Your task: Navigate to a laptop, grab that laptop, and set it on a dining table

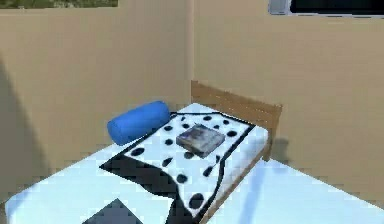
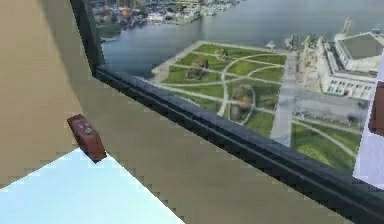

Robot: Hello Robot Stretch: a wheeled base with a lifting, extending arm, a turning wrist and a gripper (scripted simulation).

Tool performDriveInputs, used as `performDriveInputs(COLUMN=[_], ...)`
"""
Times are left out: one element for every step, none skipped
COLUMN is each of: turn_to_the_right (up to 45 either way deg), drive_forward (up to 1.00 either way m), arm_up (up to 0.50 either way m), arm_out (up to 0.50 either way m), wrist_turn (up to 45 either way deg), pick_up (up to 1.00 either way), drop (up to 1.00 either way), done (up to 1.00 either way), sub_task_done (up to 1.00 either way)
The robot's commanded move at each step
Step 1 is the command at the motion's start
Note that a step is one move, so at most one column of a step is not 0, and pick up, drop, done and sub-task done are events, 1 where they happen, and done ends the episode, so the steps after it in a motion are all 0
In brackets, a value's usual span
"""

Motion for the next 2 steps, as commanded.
performDriveInputs(turn_to_the_right=[-45.0, -45.0], drive_forward=[0.00, 0.00], arm_up=[0.00, 0.00], arm_out=[0.00, 0.00], wrist_turn=[0.0, 0.0], pick_up=[0.00, 0.00], drop=[0.00, 0.00], done=[0.00, 0.00], sub_task_done=[0.00, 0.00])
